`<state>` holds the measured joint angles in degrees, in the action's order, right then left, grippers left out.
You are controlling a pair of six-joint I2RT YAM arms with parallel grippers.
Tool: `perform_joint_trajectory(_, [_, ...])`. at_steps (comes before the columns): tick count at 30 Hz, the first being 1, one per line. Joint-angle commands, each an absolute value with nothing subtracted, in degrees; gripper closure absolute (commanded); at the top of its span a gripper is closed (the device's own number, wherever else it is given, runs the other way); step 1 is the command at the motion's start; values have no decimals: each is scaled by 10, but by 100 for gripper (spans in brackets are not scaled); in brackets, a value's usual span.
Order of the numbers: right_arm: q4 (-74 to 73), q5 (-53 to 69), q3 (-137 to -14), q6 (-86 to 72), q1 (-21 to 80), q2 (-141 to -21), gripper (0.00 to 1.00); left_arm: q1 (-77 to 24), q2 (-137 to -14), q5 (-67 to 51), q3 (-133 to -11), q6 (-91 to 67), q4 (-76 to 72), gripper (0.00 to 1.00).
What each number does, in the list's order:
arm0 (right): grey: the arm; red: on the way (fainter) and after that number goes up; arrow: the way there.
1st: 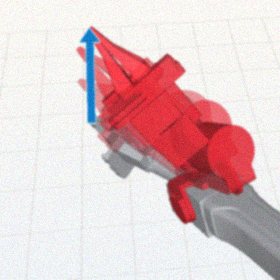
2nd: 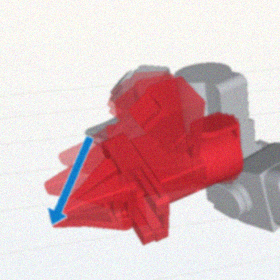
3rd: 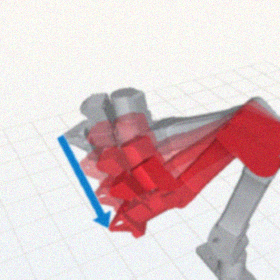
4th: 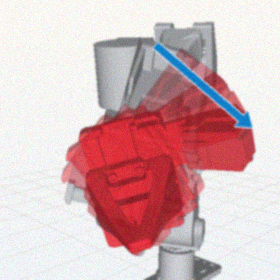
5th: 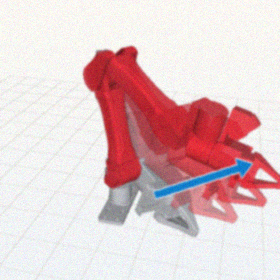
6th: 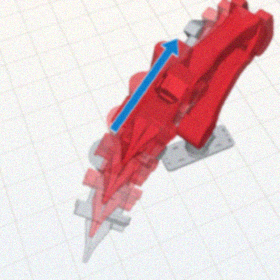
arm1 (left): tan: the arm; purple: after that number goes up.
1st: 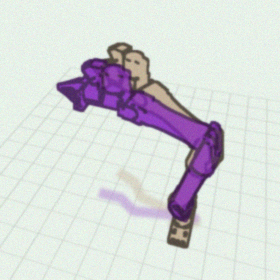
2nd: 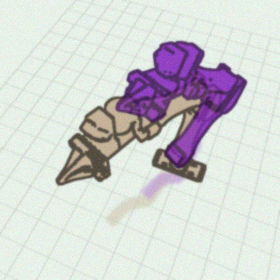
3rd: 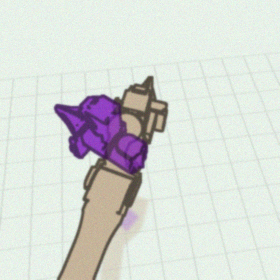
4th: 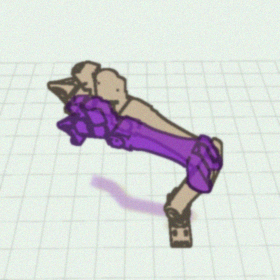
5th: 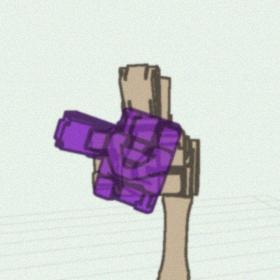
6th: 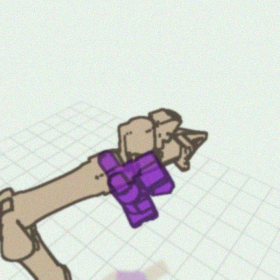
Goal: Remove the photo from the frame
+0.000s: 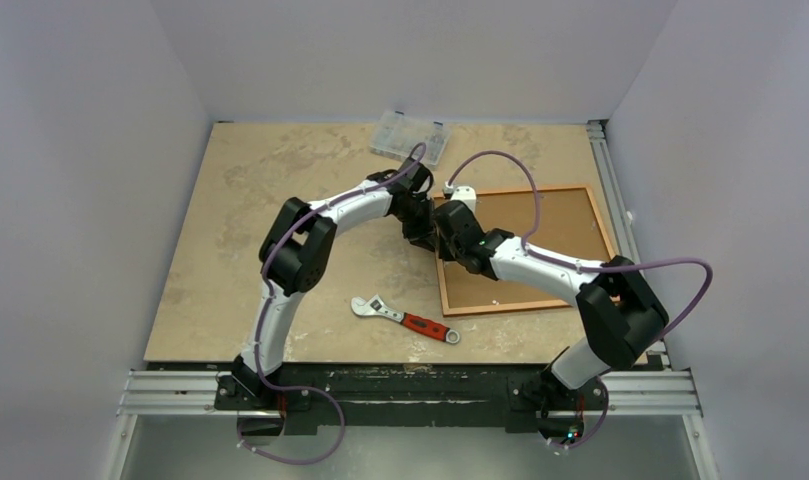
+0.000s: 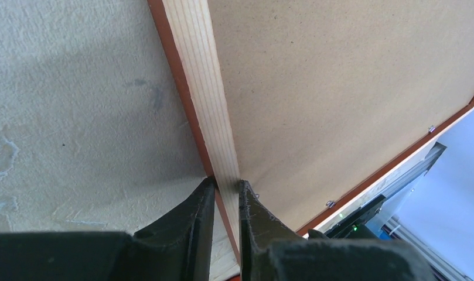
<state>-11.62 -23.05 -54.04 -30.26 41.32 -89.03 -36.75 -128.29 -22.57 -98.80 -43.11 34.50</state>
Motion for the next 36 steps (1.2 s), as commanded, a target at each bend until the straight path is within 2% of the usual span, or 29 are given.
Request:
perform_joint_trajectory(1, [-160,-233,-555,-294,428,-895,100,-371,-1301,-200,-1002,-427,360,91])
perform_joint_trajectory(13, [-245,-268,-584,-307,453,-911,100,-372,-1307,-180,-1022,-426,390,97])
perform_joint_trajectory(36, [-292,-298,-585,-327,468,-897,100,-373,-1315,-176,-1037,-423,406,97])
